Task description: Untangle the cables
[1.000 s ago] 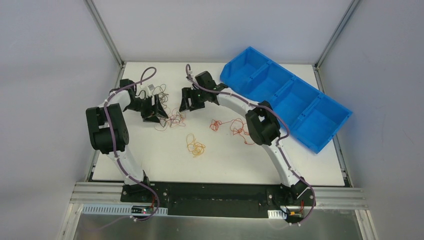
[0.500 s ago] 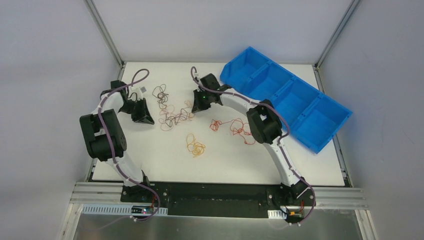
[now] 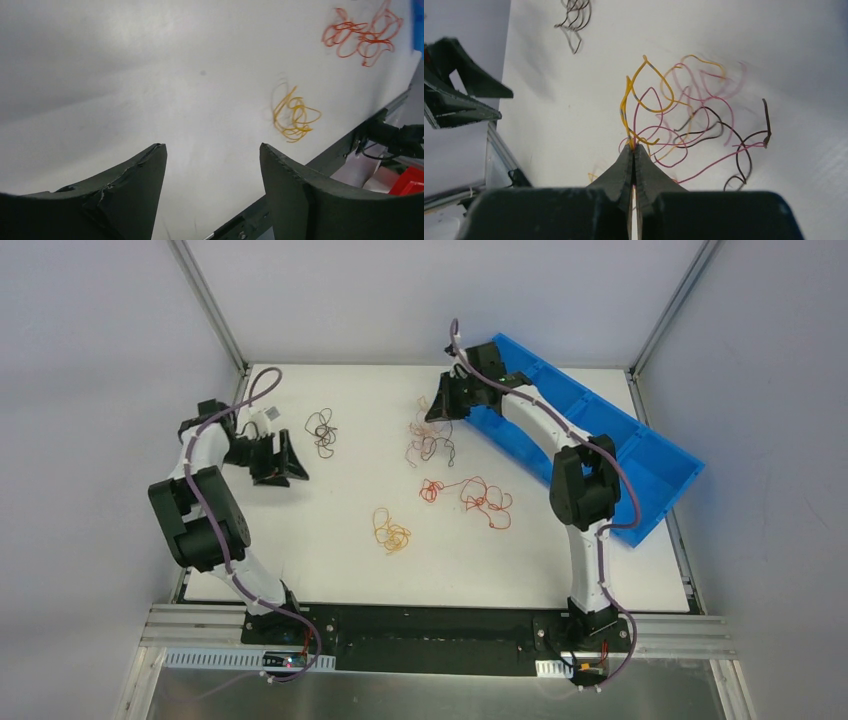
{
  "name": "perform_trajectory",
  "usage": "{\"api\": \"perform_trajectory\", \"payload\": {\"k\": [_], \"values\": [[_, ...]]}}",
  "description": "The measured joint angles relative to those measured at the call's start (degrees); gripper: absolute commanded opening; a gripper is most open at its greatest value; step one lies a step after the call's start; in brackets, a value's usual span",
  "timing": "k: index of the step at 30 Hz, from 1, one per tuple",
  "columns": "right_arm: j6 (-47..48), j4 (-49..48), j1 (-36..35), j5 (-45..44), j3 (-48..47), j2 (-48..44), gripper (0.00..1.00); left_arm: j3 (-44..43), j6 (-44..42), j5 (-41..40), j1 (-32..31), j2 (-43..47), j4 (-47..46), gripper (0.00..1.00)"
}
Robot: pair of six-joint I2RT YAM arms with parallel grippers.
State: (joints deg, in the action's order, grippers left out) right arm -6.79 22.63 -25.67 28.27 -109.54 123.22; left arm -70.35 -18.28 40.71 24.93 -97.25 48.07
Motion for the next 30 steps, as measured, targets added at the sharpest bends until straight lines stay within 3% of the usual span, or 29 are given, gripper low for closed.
{"api": "perform_trajectory", "payload": {"k": [6, 9, 11, 12, 13, 22, 30], "values": [[-0.81, 4.2, -6.99, 7.08, -4.2, 3.04, 0.0, -6.16, 6.29, 8.98, -12.17, -1.01, -5.77, 0.71], [-2.93, 4.42, -10.78, 11.19, -8.72, 3.54, 0.0, -6.43, 9.25, 11.76, -12.07, -1.01, -8.07, 0.75], [-4.63, 2.27, -13.11, 13.92, -10.29, 2.54, 0.0, -6.43, 10.86, 13.57, -10.93, -0.9, -8.94, 0.85], [-5.33, 1.38, -14.03, 15.08, -10.29, 1.62, 0.0, -6.4, 11.41, 14.4, -10.49, -0.68, -9.18, 0.97], [-5.88, 0.81, -14.56, 15.85, -10.21, 0.92, 0.0, -6.1, 11.78, 15.32, -10.05, -0.04, -9.57, 0.99], [-8.15, -2.29, -13.94, 18.32, -9.53, -0.42, 0.0, 1.57, 9.68, 20.28, -9.79, 13.7, -10.58, 0.96], [-1.75, 1.46, -12.35, 11.93, -4.55, 9.35, 0.0, 10.19, 3.61, 14.69, -10.25, 4.44, -11.87, 0.85]]}}
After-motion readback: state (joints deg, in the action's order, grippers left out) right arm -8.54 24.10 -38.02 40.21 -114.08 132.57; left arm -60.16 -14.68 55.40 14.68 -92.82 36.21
